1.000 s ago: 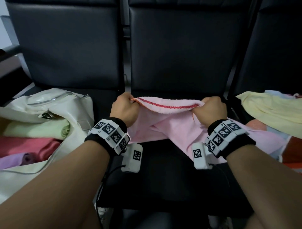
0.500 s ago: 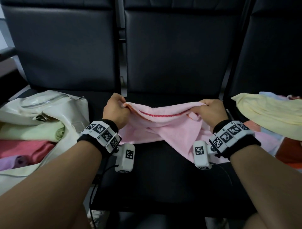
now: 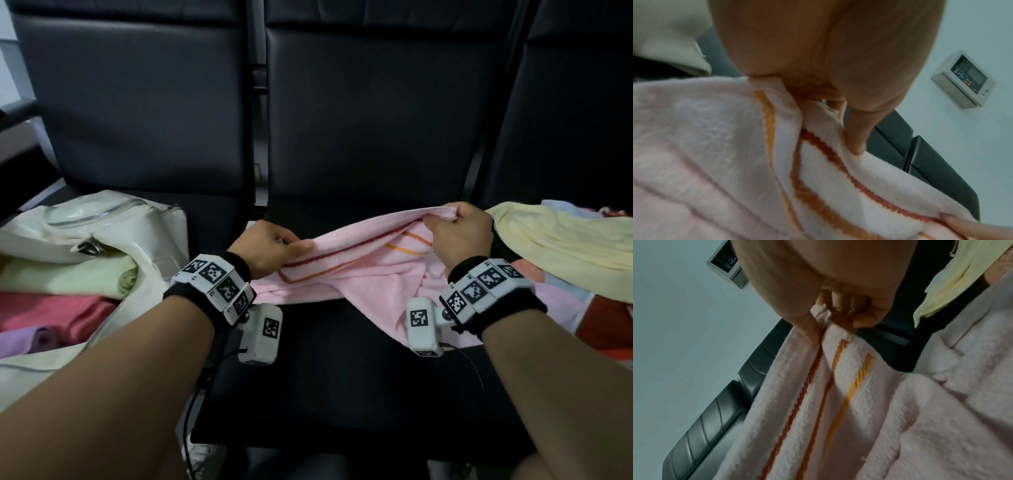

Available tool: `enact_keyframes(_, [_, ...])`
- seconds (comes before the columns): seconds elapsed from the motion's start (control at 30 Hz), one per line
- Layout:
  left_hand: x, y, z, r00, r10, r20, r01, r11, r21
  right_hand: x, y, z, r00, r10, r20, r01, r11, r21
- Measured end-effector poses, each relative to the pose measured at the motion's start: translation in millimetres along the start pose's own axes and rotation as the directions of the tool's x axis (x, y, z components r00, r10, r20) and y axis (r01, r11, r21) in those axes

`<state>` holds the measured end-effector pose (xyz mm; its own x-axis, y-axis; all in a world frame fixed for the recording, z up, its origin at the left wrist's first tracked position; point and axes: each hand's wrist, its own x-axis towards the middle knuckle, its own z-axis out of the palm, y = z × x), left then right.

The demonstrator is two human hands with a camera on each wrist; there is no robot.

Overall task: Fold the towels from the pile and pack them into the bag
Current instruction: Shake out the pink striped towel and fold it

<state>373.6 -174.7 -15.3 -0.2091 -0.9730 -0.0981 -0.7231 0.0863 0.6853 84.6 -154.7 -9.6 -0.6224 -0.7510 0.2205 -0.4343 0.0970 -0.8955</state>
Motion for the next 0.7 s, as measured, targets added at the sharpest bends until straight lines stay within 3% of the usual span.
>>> enact_keyframes(0.13, [1.4, -4.1, 1.6, 0.992, -0.047, -0.120, 0.070, 0.979, 0.190, 0.0, -1.2, 0.9, 1.000, -0.013, -0.017, 0.012, 0.999, -0.037])
enact_keyframes(0.27, [0.2, -11.3, -6.4, 0.970, -0.124, -0.209, 0.171, 0.960, 0.224, 5.7, -0.4, 1.7, 0.999, 0.021, -0.050, -0.024, 0.997, -0.070])
enact_keyframes(0.37, [0.8, -18.3, -10.8, 0.961, -0.149, -0.234, 0.186, 0.972, 0.143, 8.0, 0.1, 1.2, 0.997, 0.051, -0.061, -0.057, 0.995, -0.088])
enact_keyframes(0.57, [-2.7, -15.0, -10.5, 0.957, -0.038, -0.289, 0.007, 0.994, -0.106, 9.1, -0.7, 2.5, 0.992, 0.107, -0.067, -0.112, 0.992, -0.067])
enact_keyframes(0.7, [0.1, -14.2, -8.8, 0.966, -0.049, -0.255, -0.031, 0.953, -0.301, 10.1, -0.3, 2.2, 0.989, 0.124, -0.076, -0.131, 0.988, -0.083])
